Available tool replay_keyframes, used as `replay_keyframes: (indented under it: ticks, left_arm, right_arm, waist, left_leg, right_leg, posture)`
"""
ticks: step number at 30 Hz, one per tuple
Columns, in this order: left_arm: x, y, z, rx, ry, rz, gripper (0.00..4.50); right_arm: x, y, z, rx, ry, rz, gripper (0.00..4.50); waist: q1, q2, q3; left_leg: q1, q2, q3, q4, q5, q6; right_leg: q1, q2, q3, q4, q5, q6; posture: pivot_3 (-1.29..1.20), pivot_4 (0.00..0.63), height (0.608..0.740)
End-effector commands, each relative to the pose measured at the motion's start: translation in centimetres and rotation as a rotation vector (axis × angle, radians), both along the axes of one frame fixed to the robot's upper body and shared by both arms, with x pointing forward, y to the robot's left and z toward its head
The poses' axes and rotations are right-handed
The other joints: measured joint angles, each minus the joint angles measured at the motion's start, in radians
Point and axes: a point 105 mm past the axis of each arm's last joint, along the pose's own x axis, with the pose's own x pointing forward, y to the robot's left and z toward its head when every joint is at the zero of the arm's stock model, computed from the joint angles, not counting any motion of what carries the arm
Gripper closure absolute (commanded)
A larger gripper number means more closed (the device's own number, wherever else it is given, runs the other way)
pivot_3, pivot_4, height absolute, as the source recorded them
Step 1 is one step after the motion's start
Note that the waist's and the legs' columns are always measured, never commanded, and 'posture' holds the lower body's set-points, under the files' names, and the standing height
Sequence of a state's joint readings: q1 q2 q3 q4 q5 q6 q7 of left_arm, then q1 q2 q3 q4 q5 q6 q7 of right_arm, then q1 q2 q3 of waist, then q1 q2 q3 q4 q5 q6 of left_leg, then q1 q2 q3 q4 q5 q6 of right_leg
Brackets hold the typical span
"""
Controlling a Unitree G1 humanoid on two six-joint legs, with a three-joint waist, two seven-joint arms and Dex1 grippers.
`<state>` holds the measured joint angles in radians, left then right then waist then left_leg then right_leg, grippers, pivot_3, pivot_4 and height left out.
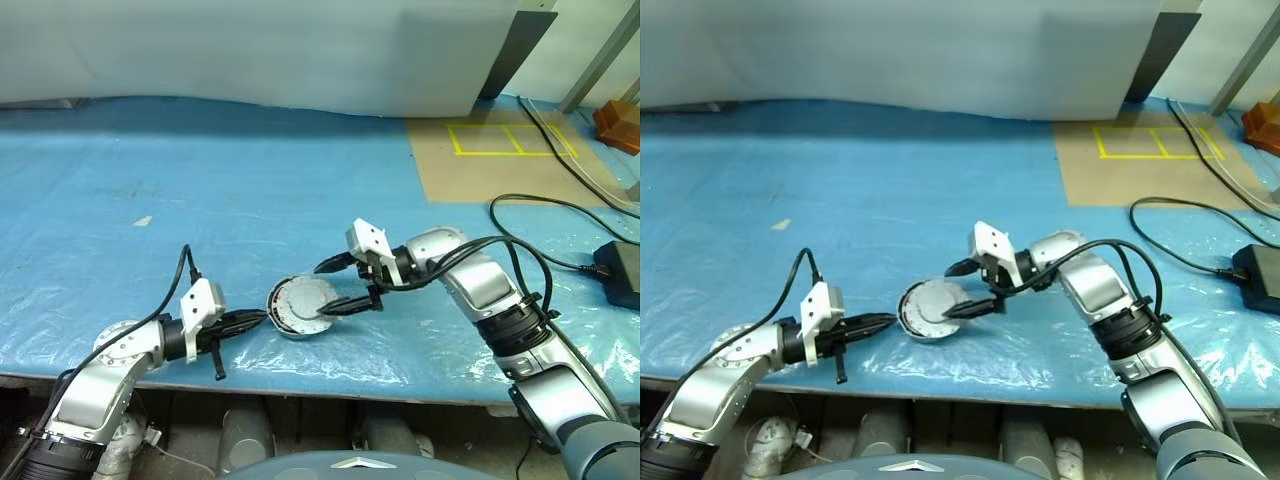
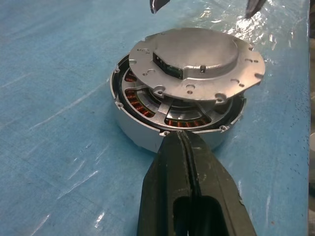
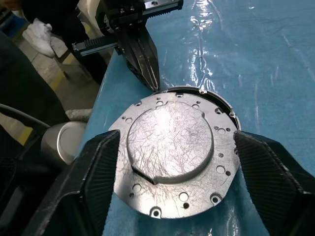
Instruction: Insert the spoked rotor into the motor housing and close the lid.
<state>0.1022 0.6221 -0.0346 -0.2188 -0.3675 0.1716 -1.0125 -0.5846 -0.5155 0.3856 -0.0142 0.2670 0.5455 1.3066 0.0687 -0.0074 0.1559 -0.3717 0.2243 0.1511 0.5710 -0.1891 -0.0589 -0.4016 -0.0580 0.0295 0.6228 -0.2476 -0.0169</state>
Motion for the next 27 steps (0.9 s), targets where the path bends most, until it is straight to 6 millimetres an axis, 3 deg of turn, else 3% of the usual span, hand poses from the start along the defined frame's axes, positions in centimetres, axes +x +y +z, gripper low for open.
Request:
replay_keyframes:
  ticks: [1,10,16,24,27]
  left_arm:
    - [-0.1,-0.2,0.2,-0.001,-0.022,-0.014,4.5]
    - [0.0,-0.2,0.1,0.01,-0.024,-0.015,4.5]
    - [0.2,0.0,0.2,0.018,-0.032,-0.012,4.5]
    - [0.2,0.0,0.3,0.014,-0.034,-0.007,4.5]
    - [0.3,-0.1,0.5,0.011,-0.037,-0.004,4.5]
  right_arm:
    - [-0.4,0.5,0.3,0.014,-0.023,0.028,0.4]
    - [-0.5,1.2,-1.0,0.003,-0.032,0.032,0.4]
    - [-0.6,1.0,-2.8,-0.032,-0.022,0.021,0.4]
    - [-0.1,1.1,-3.5,-0.042,-0.047,0.003,0.4]
    - [0.0,1.2,-3.5,-0.039,-0.054,0.003,1.05]
  waist:
    - [0.0,0.0,0.0]
    - [-0.001,0.0,0.0]
    - [-0.001,0.0,0.0]
    - [-0.001,0.0,0.0]
    - [-0.001,0.0,0.0]
  left_leg:
    - [0.0,0.0,0.0,0.0,0.0,0.0]
    - [0.0,0.0,0.0,0.0,0.0,0.0]
    - [0.0,0.0,0.0,0.0,0.0,0.0]
    - [0.001,0.0,0.0,0.0,0.0,0.0]
    - [0.001,0.0,0.0,0.0,0.0,0.0]
  right_leg:
    - [0.0,0.0,0.0,0.0,0.0,0.0]
    - [0.0,0.0,0.0,0.0,0.0,0.0]
    - [0.0,0.0,0.0,0.0,0.0,0.0]
    - [0.0,0.0,0.0,0.0,0.0,0.0]
    - [0.0,0.0,0.0,0.0,0.0,0.0]
  posture:
    - [0.0,0.15,0.74]
    - [0.0,0.15,0.74]
    - [0.0,0.15,0.74]
    - [0.0,0.15,0.74]
    - [0.0,0.15,0.74]
